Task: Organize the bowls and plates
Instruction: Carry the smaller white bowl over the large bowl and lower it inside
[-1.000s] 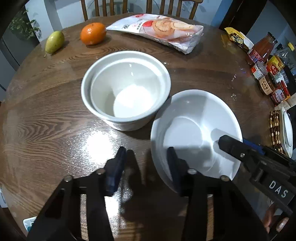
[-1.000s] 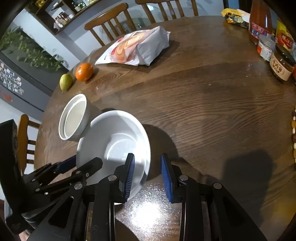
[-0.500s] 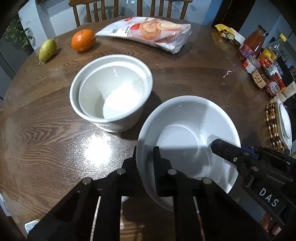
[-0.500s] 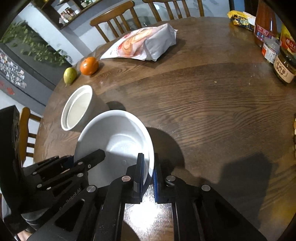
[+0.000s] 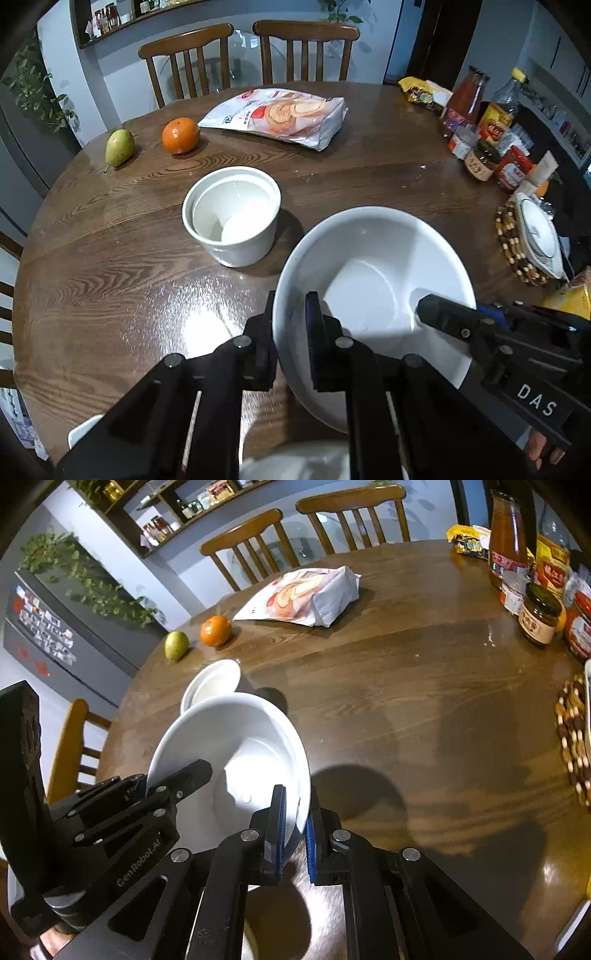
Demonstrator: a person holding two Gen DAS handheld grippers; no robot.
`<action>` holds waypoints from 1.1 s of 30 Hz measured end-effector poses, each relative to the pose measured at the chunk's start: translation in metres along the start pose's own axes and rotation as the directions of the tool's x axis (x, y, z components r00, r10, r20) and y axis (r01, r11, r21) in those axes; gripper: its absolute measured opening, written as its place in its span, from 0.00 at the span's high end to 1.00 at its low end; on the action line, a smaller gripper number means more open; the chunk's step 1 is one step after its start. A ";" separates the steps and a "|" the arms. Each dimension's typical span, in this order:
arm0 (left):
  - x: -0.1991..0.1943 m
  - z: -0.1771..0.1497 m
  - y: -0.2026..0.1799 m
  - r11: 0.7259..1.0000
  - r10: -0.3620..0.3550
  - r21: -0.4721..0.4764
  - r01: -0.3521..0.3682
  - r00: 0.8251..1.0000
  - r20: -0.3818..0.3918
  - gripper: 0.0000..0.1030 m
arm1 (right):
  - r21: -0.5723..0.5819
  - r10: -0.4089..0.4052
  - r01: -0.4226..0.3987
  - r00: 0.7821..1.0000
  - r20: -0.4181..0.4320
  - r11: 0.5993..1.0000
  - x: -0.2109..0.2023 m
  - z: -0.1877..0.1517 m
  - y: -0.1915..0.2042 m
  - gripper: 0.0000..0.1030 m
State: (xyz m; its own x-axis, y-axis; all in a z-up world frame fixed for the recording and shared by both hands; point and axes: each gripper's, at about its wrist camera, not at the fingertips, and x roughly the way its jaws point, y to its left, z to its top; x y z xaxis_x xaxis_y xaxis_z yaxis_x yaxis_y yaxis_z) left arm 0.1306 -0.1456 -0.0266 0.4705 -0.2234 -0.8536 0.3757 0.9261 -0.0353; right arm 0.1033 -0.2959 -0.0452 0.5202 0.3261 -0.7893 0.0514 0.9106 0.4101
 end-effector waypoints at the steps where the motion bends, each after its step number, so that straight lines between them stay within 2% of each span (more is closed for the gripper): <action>1: -0.004 -0.002 0.000 1.000 0.003 0.004 -0.003 1.000 0.005 0.90 | 0.001 0.005 -0.005 1.000 0.001 1.000 -0.002 -0.002 0.000 0.90; 11: -0.038 -0.031 -0.006 1.000 0.025 0.015 -0.026 0.998 0.051 0.90 | -0.034 0.027 -0.026 0.999 0.019 0.999 -0.029 -0.032 0.018 0.90; 18: -0.054 -0.053 -0.005 0.999 0.044 0.007 -0.044 0.997 0.057 0.89 | -0.051 0.041 -0.040 0.999 0.011 0.998 -0.037 -0.054 0.027 0.90; 33: -0.054 -0.110 0.011 0.997 0.053 -0.052 -0.055 0.998 -0.026 0.89 | -0.066 0.070 -0.077 0.992 -0.107 0.995 -0.017 -0.099 0.039 0.89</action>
State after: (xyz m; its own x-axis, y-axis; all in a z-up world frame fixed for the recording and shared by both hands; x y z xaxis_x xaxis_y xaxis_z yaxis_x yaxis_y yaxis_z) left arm 0.0217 -0.0900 -0.0380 0.4689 -0.1657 -0.8676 0.3075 0.9514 -0.0155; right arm 0.0122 -0.2410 -0.0610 0.4283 0.4144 -0.8030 -0.0455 0.8974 0.4389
